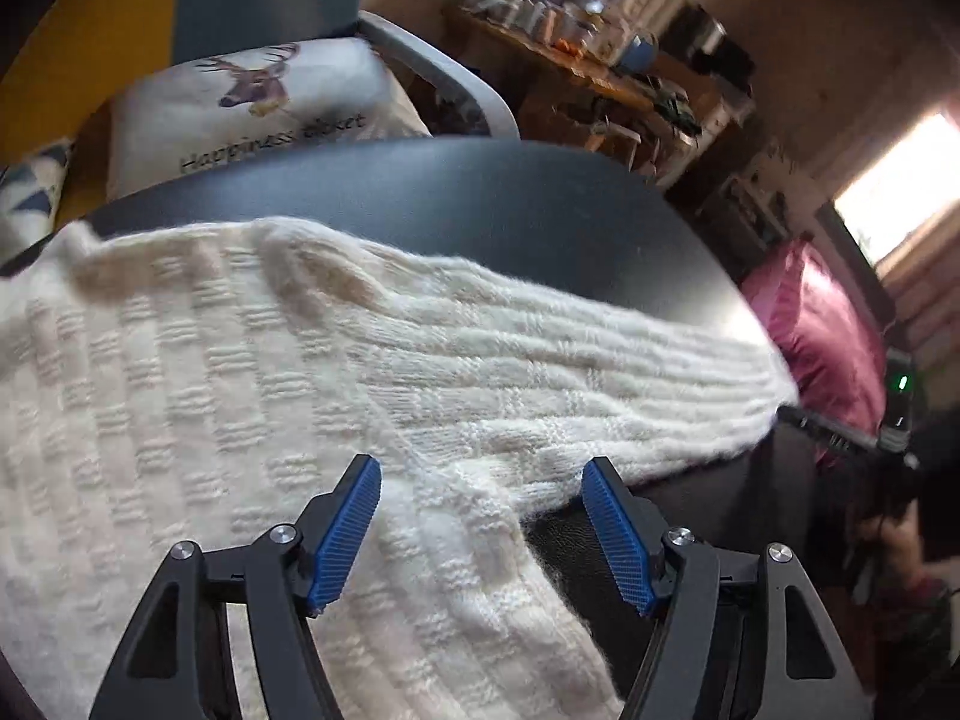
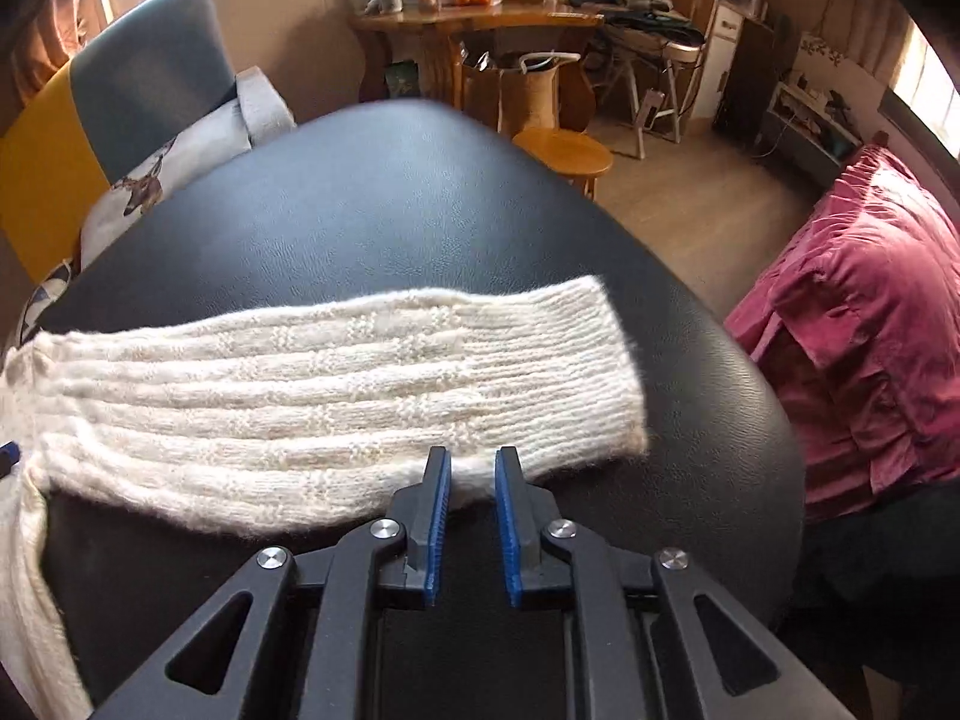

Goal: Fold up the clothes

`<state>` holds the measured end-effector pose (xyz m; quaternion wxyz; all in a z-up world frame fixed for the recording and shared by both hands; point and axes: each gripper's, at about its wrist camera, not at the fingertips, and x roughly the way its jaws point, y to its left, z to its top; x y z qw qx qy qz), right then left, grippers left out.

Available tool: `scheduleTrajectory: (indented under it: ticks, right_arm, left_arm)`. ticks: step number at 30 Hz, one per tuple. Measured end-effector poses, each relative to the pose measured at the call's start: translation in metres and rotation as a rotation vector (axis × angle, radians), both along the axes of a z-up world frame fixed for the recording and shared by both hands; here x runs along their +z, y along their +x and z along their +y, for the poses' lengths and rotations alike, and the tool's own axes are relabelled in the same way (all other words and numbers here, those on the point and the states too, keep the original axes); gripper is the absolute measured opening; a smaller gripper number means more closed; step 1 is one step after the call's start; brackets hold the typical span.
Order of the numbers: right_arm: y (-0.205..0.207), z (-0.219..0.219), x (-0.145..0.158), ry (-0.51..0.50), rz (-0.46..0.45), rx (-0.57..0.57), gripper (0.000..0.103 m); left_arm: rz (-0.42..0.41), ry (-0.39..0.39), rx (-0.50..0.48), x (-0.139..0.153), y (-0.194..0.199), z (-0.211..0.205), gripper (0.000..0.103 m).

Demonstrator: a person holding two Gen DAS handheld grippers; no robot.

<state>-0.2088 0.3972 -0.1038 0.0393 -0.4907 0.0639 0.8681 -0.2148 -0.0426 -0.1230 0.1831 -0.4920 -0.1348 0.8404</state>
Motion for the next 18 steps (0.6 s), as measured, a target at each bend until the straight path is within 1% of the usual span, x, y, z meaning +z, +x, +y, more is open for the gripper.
scheduleTrajectory:
  ticks: [2,6,9,10,13,14,15,18]
  right_arm:
    - [0.009,-0.017,0.012,-0.083,0.033,0.050,0.014]
    - [0.012,-0.079,0.021,-0.195,0.049,0.206,0.014]
    - [0.016,-0.129,0.023,-0.285,0.038,0.307,0.014]
    - [0.018,-0.146,0.024,-0.312,0.033,0.338,0.014]
    - [0.031,-0.178,0.021,-0.330,0.024,0.401,0.014]
    - [0.036,-0.183,0.020,-0.297,0.018,0.404,0.014]
    - [0.039,-0.186,0.018,-0.278,0.008,0.404,0.014]
    - [0.049,-0.169,0.010,-0.266,-0.015,0.365,0.014]
  left_arm:
    - [0.032,0.003,0.070,0.011,0.015,-0.035,0.071]
    - [0.043,-0.048,0.146,0.010,0.048,-0.086,0.071]
    - [0.043,-0.084,0.154,0.005,0.078,-0.099,0.071]
    - [0.047,-0.083,0.151,0.004,0.086,-0.099,0.071]
    - [0.067,-0.067,0.074,0.009,0.101,-0.076,0.071]
    - [0.075,-0.062,0.046,0.011,0.105,-0.067,0.071]
    - [0.080,-0.057,0.006,0.013,0.106,-0.055,0.071]
    - [0.071,0.023,-0.114,0.013,0.100,-0.010,0.071]
